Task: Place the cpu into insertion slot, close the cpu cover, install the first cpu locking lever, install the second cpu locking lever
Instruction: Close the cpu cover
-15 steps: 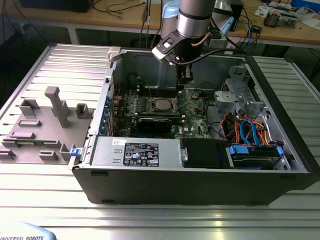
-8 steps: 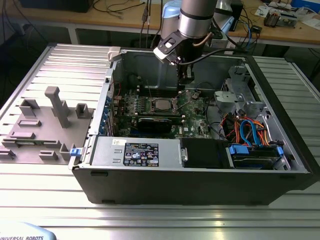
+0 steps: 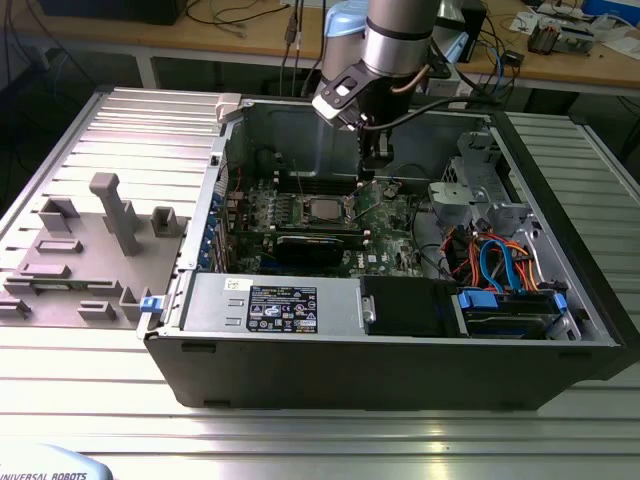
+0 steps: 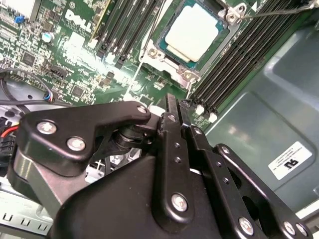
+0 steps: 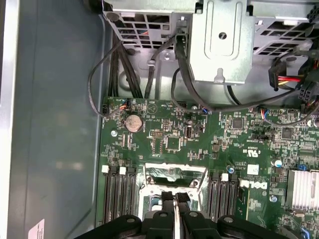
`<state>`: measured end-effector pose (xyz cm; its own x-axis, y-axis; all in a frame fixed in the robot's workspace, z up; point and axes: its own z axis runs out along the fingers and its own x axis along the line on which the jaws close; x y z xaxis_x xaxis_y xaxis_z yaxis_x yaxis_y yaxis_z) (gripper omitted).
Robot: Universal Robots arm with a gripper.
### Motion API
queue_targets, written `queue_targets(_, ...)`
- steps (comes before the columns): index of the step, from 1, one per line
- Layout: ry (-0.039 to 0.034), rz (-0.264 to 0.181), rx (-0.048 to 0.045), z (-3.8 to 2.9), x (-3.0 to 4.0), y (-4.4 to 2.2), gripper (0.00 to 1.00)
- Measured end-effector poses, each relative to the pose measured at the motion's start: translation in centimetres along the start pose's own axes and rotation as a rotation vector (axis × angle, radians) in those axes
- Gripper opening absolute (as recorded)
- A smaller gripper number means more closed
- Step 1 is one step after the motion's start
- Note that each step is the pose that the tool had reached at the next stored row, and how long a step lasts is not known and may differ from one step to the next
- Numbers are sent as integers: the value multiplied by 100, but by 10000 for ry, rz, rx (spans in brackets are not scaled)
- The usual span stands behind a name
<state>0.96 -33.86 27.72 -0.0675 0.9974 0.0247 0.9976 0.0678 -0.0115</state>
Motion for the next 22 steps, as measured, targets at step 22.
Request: queue_targets(22,-15,2,-2,63,-21,302,16)
